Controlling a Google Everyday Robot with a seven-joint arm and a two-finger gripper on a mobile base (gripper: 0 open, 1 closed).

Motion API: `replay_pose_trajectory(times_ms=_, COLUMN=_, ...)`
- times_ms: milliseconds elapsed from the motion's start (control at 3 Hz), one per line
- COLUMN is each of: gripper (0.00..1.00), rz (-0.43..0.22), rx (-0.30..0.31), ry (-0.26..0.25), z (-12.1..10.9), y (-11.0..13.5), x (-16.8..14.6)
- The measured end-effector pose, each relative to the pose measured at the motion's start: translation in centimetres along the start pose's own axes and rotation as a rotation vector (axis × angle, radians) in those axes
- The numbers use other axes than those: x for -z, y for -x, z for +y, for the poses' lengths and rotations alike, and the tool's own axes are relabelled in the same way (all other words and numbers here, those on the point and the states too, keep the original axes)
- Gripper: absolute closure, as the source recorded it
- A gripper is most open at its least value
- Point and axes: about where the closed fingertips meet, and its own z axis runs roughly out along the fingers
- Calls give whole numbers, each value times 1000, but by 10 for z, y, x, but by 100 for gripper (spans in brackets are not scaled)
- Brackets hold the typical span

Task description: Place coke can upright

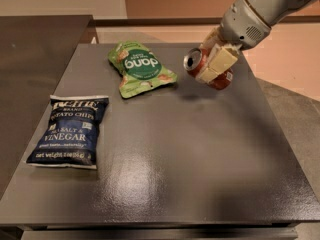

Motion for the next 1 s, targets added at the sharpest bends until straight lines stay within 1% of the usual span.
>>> replay_pose_trajectory(times_ms=333, gripper=100, rz=-135, rx=-141, ry=7, z=1, y=3, x=-4)
replay_pose_trajectory(times_ms=667, gripper=100, rz=-275, rx=-212, ry=23, z=-2, y=11, x=-6)
replay_pose_trajectory(times_ms=1000, gripper=100, rz=-390, rx=-260, ry=18, z=-8, y=11, x=-5)
